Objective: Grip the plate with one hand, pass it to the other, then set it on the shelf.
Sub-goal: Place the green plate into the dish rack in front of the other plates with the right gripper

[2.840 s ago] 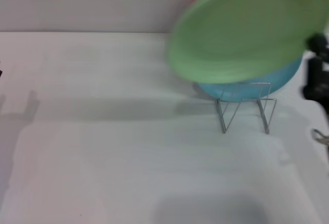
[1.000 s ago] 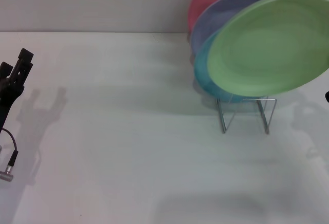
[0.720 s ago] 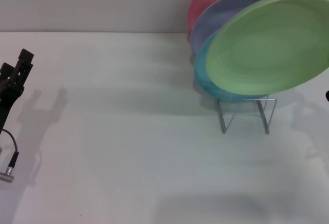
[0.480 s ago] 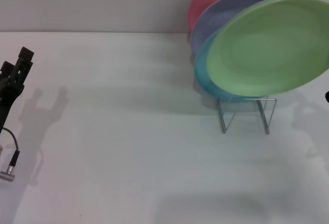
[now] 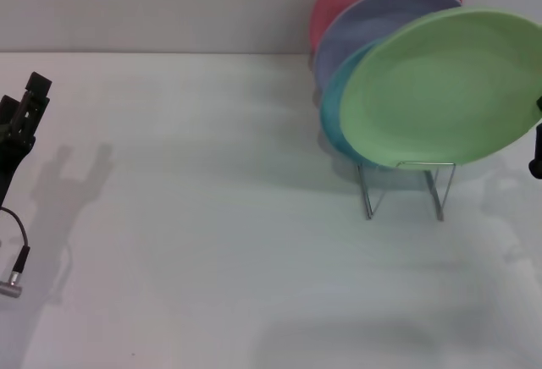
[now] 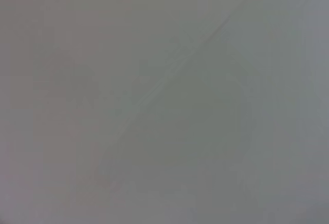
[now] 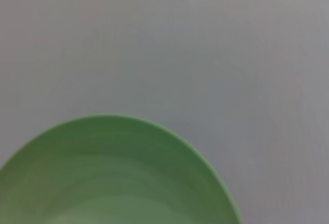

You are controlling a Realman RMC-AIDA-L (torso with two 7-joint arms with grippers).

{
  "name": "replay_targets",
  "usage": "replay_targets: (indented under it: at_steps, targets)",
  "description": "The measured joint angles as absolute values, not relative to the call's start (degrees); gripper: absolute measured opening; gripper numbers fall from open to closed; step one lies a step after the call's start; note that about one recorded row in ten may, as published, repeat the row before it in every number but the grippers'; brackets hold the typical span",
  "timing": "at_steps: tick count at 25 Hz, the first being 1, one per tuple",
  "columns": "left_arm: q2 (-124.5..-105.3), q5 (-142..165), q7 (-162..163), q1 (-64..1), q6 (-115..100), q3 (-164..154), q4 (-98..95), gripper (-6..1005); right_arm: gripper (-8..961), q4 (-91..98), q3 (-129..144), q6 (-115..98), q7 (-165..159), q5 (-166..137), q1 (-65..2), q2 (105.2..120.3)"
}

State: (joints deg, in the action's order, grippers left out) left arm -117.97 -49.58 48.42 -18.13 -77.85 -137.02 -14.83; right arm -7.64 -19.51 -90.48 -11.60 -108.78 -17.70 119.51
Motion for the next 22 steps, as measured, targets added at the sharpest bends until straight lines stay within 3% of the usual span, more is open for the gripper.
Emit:
replay_targets:
  at_steps: [22]
  targets:
    - [-117.94,-49.6,49.9,-17.3,-81.2,-137.0,-14.2,860,15,-7.8,-18.7,-87.3,-11.6,-109.4,-16.4,119.46]
